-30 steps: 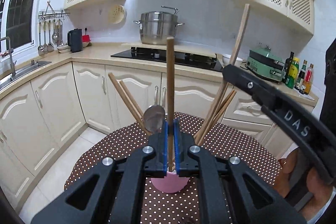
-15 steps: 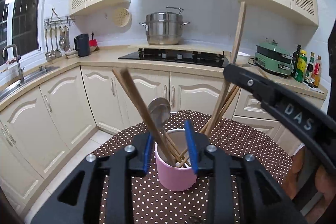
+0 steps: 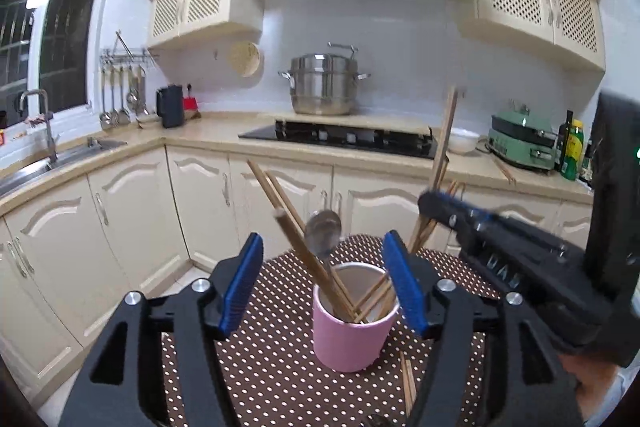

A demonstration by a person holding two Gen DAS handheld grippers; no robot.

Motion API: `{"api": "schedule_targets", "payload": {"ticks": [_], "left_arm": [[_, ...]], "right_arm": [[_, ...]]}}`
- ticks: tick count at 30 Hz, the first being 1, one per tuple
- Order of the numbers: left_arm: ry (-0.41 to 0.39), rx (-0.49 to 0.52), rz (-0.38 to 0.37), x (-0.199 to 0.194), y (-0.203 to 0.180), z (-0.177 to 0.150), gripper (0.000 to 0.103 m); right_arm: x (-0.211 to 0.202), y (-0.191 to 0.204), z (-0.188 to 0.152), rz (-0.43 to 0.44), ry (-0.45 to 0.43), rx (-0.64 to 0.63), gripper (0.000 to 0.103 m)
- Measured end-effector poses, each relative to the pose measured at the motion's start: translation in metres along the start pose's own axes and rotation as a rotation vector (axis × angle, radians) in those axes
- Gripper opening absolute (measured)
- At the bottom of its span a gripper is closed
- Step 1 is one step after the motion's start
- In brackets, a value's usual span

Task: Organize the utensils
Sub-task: 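Lower the chopsticks into the pink cup and open both grippers, then move both open grippers back over the remaining utensils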

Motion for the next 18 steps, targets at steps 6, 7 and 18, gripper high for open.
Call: {"api": "schedule_targets", "payload": {"ticks": [6, 7, 18], "left_arm": [[-0.07, 0.016, 0.062, -0.016, 0.005, 0.003, 0.068], [-0.072, 0.02, 0.067, -0.018, 0.005, 0.003, 0.068], [-0.073, 0.009, 0.093, -0.035, 0.015, 0.001, 0.069]], "right_arm": [[0.006, 0.003, -0.014, -0.016, 0.047, -0.016, 0.007], [0.007, 0.003, -0.016, -0.018, 0.053, -0.016, 0.007], [-0.008, 0.006, -0.02, -0.047, 0.037, -0.006, 0.054]]}}
Point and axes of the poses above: each gripper's, at about its wrist camera, not at the fingertips, and x roughly the way its jaws point, y to its left, z to its top, the point moved 4 cm from there along x, roughly the way its jaws point, and after that the axes turned 8 degrees about z, right-handed, at the moved point
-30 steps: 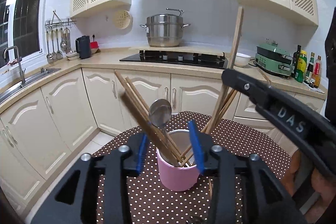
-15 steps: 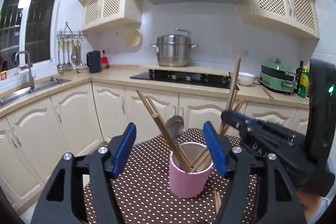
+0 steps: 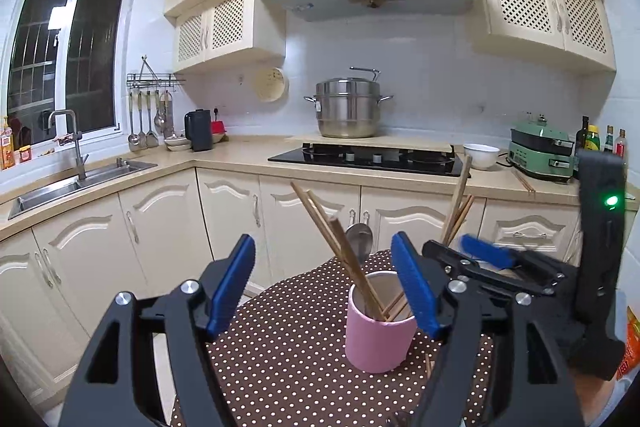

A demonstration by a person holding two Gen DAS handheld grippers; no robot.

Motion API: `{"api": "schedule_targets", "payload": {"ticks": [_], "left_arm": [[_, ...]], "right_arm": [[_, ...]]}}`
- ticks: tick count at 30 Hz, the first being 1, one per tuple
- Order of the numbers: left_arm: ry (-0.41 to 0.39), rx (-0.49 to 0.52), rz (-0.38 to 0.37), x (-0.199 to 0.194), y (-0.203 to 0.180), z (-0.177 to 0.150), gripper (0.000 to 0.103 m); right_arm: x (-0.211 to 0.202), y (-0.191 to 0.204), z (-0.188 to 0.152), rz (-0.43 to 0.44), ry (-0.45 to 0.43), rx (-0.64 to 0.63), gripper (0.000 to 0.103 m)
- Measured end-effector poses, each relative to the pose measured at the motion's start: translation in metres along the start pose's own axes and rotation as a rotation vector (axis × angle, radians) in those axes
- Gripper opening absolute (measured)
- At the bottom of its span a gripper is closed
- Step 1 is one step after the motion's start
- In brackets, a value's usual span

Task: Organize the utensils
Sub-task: 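Move both open grippers back over the remaining utensils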

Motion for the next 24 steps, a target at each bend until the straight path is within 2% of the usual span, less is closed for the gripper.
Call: {"api": "schedule_targets", "payload": {"ticks": [11, 16, 18, 21, 24], "left_arm": [[-0.023, -0.005, 0.015, -0.03, 0.008, 0.0, 0.07], [0.005, 0.018, 0.006, -0.04, 0.005, -0.009, 0.071], [0.033, 0.035, -0.005, -0.04, 0.002, -0.014, 0.073], [0.118, 0.078, -0.056, -0.037, -0.009, -0.029, 0.073], [0.25, 0.139, -0.081, -0.025, -0.024, -0.051, 0.073]], "right_arm": [[-0.04, 0.003, 0.009, -0.009, -0.035, 0.021, 0.054], [-0.063, 0.001, 0.004, -0.016, -0.036, 0.019, 0.055], [-0.07, 0.0, 0.0, -0.025, -0.021, 0.015, 0.058], [-0.077, -0.007, -0.011, -0.036, 0.015, 0.013, 0.058], [-0.081, -0.019, -0.029, -0.058, 0.066, 0.032, 0.058]]}}
Point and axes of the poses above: each gripper's, at about its wrist camera, not at the fingertips, and x roughly the way its jaws point, y to its left, z to its top, the point moved 4 cm from there along x, roughly the way its jaws point, and after that the axes turned 8 degrees about z, right-handed, at the moved point
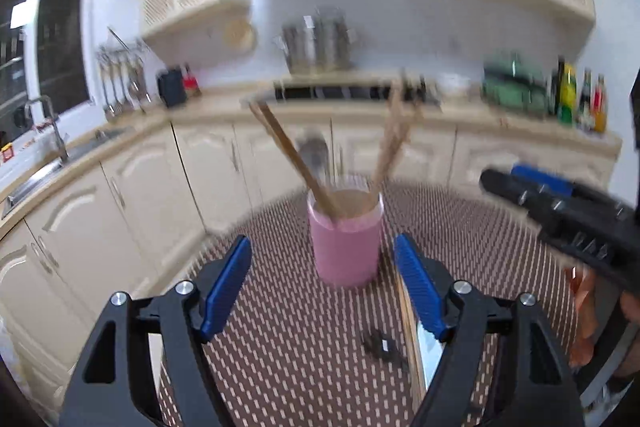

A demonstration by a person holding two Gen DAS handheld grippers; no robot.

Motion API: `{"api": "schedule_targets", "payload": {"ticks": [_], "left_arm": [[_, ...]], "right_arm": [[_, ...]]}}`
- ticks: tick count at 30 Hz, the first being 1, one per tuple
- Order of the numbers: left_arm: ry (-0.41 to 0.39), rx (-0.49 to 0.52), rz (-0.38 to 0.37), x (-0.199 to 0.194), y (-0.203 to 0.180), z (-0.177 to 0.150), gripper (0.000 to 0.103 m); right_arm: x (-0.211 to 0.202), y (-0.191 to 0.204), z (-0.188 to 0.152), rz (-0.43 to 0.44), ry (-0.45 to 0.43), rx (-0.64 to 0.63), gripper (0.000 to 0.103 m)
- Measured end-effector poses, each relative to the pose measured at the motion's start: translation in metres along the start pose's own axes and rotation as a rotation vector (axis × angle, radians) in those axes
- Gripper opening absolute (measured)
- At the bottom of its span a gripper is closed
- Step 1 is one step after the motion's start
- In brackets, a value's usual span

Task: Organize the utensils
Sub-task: 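Move both open grippers back over the remaining utensils, then grasp a chopstick with the left gripper while the right gripper grasps another chopstick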

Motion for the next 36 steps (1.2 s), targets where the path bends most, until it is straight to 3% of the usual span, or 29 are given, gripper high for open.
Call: {"api": "schedule_targets", "payload": {"ticks": [3, 5, 9, 12, 21, 36], "left_arm": [[0.177, 0.062, 0.02, 0.027, -0.014, -0.021, 0.073], [0.299, 0.077, -0.039, 0.046, -0.027, -0.035, 0.073], [0.451, 0.034, -0.117, 0.074, -0.039, -0.051, 0.073], [0.524, 0.032, -0.125, 0.091, -0.045, -0.057, 0.073], [0.612, 0.109, -0.06, 0.125, -0.063, -0.061, 0.073], [0.6, 0.195, -0.012, 0.147, -0.098, -0.047, 0.073]], "right_arm": [[0.0, -0.013, -0.018, -0.031, 0.051, 0.029, 0.058], [0.001, -0.021, -0.03, -0.041, 0.086, 0.06, 0.059], [0.005, -0.036, -0.053, -0.044, 0.148, 0.102, 0.059], [0.008, -0.044, -0.065, -0.046, 0.182, 0.127, 0.059], [0.01, -0.055, -0.084, -0.037, 0.216, 0.16, 0.059], [0.015, -0.071, -0.085, -0.027, 0.222, 0.21, 0.061]]}}
Point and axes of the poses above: each gripper's, at about its wrist camera, not at the fingertips, and x roughly the way its jaws point, y to its left, z to its top, the point moved 4 cm from there along x, roughly the way its jaws point, and after that the axes turned 8 degrees about z, right-handed, at the moved point
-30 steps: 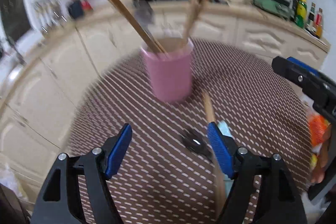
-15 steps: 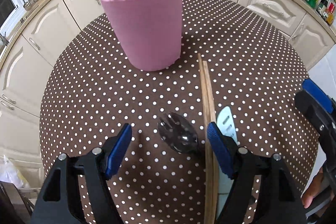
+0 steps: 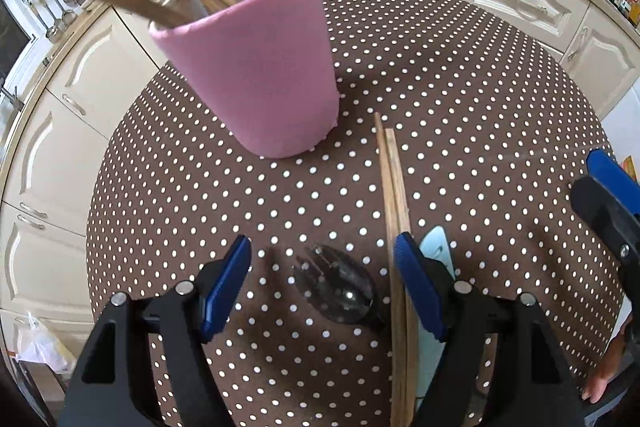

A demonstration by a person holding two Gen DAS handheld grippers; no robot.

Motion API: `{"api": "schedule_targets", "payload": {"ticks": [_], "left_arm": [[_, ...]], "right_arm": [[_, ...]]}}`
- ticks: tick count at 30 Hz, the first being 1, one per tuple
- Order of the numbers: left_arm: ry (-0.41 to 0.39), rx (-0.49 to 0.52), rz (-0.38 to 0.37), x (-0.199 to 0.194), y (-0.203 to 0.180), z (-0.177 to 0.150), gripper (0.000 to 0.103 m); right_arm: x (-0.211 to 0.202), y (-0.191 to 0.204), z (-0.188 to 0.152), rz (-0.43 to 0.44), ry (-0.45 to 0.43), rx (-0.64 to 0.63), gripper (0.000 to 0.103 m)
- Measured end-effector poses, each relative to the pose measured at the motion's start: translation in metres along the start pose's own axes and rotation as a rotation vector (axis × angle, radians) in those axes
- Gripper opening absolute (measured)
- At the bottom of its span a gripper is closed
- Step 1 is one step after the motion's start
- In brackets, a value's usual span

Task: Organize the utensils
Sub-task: 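Grasp a chopstick with the left gripper while the right gripper grasps another chopstick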

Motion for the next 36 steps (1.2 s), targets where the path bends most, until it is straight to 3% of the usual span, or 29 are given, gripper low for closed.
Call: {"api": "schedule_targets", "payload": {"ticks": [4, 7, 8, 10, 11, 12, 14, 15, 20, 25, 30, 36], "left_arm": [[0.033, 0.056, 0.03, 0.008, -0.015, 0.011, 0.073], [0.029, 0.032, 0.014, 0.008, -0.016, 0.017, 0.07], [0.023, 0.03, 0.006, 0.007, -0.017, 0.019, 0.063], [0.031, 0.018, -0.044, 0.006, -0.016, 0.019, 0.041], [0.03, 0.014, -0.044, 0.005, -0.015, 0.021, 0.036], [0.027, 0.017, -0.036, 0.005, -0.015, 0.021, 0.025], [0.022, 0.004, -0.048, 0.005, -0.012, 0.024, 0.019], [0.021, -0.016, -0.062, 0.004, -0.009, 0.026, 0.009], [-0.013, -0.087, -0.148, -0.003, 0.005, 0.027, 0.007], [-0.041, -0.164, -0.265, -0.018, 0.022, 0.022, 0.007], [-0.062, -0.196, -0.297, -0.025, 0.042, 0.009, 0.007], [-0.063, -0.212, -0.307, -0.025, 0.063, -0.017, 0.007]], "right_arm": [[-0.001, -0.001, 0.001, -0.001, -0.002, 0.001, 0.061], [-0.001, -0.001, 0.003, -0.003, -0.006, 0.004, 0.061], [-0.001, -0.001, 0.003, -0.004, -0.005, 0.005, 0.062], [0.001, -0.002, 0.004, -0.005, -0.002, 0.007, 0.062], [0.002, -0.001, 0.005, -0.005, 0.0, 0.008, 0.062], [0.003, -0.001, 0.005, -0.006, 0.004, 0.007, 0.062], [0.005, 0.001, 0.006, -0.005, 0.013, 0.006, 0.062], [0.007, 0.003, 0.007, -0.003, 0.02, 0.004, 0.062], [0.021, 0.013, 0.008, -0.01, 0.088, -0.009, 0.062], [0.047, 0.034, 0.011, -0.006, 0.212, -0.023, 0.062], [0.075, 0.055, 0.011, -0.022, 0.34, -0.03, 0.061], [0.105, 0.071, -0.001, -0.038, 0.48, -0.03, 0.034]]}}
Point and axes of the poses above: each gripper's, at about its wrist camera, not at the fingertips, and x roughly the way its jaws point, y to its left, z to its top, the point moved 4 cm from there along x, roughly the way its jaws point, and after that the axes turned 8 degrees about z, right-handed, at the moved point
